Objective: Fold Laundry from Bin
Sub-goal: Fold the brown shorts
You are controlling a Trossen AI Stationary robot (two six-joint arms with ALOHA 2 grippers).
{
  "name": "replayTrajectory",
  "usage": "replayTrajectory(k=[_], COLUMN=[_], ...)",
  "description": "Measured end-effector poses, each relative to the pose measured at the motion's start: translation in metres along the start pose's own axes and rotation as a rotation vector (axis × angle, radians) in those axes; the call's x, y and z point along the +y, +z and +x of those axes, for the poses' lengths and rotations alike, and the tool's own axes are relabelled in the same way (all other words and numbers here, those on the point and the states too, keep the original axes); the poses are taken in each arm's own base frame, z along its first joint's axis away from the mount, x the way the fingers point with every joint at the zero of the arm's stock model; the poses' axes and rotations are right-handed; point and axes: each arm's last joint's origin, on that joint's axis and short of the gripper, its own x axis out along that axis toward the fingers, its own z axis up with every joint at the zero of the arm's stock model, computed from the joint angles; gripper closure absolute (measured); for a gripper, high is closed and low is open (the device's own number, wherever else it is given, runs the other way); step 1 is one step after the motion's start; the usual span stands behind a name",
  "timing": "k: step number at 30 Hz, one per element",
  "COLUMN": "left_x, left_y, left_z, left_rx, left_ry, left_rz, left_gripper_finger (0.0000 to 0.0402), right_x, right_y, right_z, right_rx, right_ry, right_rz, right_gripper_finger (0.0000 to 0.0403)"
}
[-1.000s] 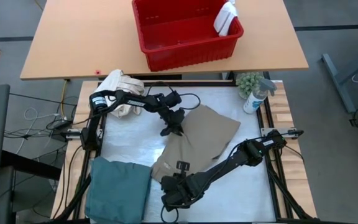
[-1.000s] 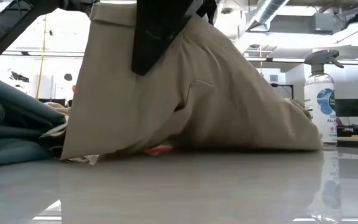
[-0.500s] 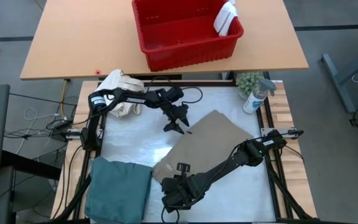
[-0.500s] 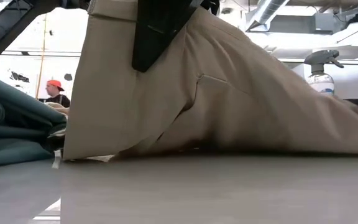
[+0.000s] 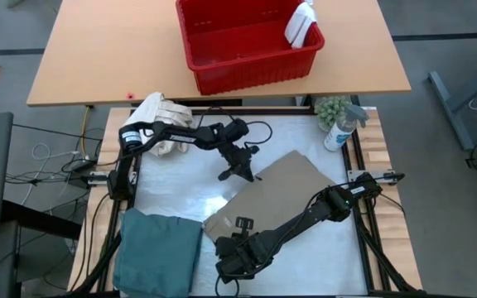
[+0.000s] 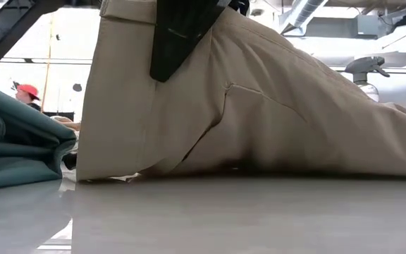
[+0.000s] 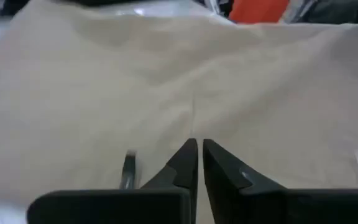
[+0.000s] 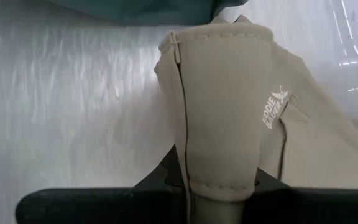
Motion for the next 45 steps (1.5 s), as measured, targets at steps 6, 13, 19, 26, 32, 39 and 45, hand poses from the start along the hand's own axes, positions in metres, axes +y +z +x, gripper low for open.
replayTrajectory(k=[6,13,19,26,32,39,45], left_x=[-0.013,-0.012,0.005,0.009,0.014,0.014,0.011], left_y=[0.011,-0.004,-0.043,-0.065,-0.072,-0.073,-0.073], left_z=[0.028,0.056,0.069,0.058,0.046,0.044,0.047], left_rx=[0.074,0.113,0.14,0.222,0.223,0.217,0.227], left_ry=[0.084,0.138,0.206,0.169,0.155,0.141,0.133], left_rz=[0.173,0.207,0.028,-0.117,-0.21,-0.229,-0.238], left_gripper_finger=[0.04,0.0401,0.0401,0.0402,0.0401,0.0401,0.0401], right_x=[0.0,0.004,0.008,-0.003,-0.014,-0.02,-0.034], right_y=[0.0,-0.001,-0.001,0.003,-0.009,-0.025,-0.016], right_z=[0.0,-0.002,-0.005,-0.029,-0.042,-0.051,-0.045], right_rx=[0.0,-0.004,-0.023,-0.136,-0.103,-0.138,-0.123], right_ry=[0.0,0.027,0.039,-0.053,-0.159,-0.295,-0.307], right_rz=[0.0,0.001,0.068,0.322,0.621,0.901,0.993], right_gripper_finger=[0.0336,0.0336,0.0336,0.0336,0.0336,0.0336,0.0336])
